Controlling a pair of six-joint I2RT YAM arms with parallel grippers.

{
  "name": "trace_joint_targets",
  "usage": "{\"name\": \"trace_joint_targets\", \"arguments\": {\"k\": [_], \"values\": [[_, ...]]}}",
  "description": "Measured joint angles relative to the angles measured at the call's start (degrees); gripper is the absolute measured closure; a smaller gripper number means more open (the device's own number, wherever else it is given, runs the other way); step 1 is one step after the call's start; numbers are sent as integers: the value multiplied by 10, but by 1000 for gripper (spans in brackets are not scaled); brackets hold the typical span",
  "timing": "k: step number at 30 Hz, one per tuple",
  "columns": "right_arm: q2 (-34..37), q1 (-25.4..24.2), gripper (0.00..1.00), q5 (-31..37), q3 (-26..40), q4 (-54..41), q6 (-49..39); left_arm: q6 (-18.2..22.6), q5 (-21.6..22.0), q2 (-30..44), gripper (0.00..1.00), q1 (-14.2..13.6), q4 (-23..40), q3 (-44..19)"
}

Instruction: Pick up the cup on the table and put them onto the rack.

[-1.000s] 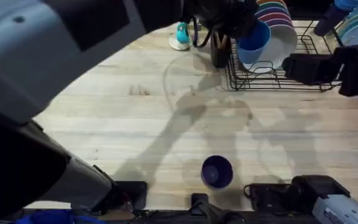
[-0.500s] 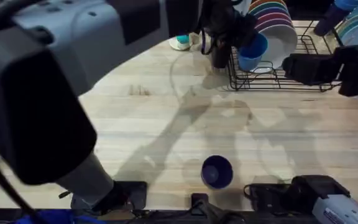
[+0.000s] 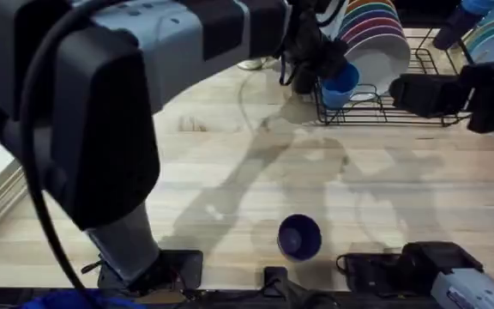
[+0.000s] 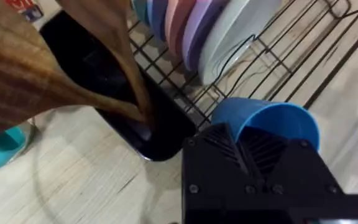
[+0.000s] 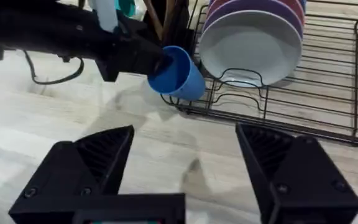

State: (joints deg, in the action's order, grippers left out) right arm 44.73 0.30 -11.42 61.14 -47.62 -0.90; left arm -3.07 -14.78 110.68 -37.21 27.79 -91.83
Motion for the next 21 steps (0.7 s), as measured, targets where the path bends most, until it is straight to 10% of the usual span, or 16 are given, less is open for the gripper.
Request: {"name": "trace_joint_targets", "arguments": {"k": [21], "values": [[0, 0, 9, 0, 0, 0, 0, -6, -1, 27, 960, -5, -2, 0]]}}
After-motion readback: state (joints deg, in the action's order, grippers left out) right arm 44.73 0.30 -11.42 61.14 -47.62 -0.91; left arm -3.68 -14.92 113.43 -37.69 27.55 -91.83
